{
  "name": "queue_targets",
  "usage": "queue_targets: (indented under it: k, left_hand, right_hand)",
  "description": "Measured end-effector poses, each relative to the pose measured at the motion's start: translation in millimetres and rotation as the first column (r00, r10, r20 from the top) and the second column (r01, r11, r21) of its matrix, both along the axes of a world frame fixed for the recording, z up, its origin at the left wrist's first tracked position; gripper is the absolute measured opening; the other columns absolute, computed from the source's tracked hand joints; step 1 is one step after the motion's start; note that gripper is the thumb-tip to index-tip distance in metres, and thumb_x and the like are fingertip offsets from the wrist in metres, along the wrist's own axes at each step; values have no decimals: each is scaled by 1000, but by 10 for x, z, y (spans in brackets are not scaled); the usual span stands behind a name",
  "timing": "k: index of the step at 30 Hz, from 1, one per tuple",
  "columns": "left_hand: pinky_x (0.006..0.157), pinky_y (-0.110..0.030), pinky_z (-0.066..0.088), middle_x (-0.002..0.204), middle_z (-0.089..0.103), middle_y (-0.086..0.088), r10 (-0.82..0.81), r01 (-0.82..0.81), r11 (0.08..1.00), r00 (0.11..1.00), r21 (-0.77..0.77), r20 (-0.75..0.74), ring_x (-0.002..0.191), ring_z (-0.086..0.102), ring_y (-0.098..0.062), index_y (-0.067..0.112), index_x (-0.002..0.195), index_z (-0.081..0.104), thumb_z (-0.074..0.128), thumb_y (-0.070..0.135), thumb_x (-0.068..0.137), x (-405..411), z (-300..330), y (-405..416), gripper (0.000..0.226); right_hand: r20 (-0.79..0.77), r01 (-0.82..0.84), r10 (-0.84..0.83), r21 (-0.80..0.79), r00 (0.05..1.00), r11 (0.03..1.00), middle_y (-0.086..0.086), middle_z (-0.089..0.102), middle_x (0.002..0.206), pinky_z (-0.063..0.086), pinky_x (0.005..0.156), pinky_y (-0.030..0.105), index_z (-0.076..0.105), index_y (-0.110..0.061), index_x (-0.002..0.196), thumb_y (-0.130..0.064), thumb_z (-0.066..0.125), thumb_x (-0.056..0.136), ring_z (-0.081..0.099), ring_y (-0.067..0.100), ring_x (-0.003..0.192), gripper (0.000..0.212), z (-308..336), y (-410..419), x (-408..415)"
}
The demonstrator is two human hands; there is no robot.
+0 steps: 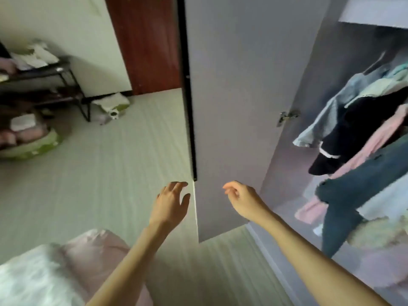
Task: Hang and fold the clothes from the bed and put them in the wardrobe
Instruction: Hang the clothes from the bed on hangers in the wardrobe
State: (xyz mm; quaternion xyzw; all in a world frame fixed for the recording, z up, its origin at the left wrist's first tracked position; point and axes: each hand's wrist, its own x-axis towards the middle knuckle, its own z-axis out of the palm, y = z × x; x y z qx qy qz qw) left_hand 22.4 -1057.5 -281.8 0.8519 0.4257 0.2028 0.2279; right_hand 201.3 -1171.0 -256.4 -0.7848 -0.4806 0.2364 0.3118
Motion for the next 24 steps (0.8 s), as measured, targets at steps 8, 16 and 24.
queue_targets:
  k: [8,16,24]
  left_hand:
    - [91,-35,44,125,58,-5,607,-610,792,791,-31,-74,112,57,-27,17,126,57,51,21,94,-2210,-109,-658,32]
    - [89,-35,48,118,65,-6,942,-940,332,335,-75,-31,108,61,-23,10,118,62,56,15,92,-4064,-272,-1822,28]
    - [88,-38,48,114,64,-10,989,-977,60,85,-203,-118,106,60,-27,9,118,62,48,21,90,-5609,-1001,-2005,33]
  right_hand:
    - [-113,-582,571,-120,813,805,5,64,114,43,88,25,61,-10,115,-16,41,98,59,20,108,27,-313,693,-1801]
    - [-174,-909,898,-180,404,375,7,65,114,45,94,32,62,-15,110,-15,41,96,59,24,106,25,-469,732,-4037]
    - [-150,-975,983,-211,107,74,6,62,114,46,88,28,59,-13,117,-18,39,98,58,19,100,28,-875,937,-5862]
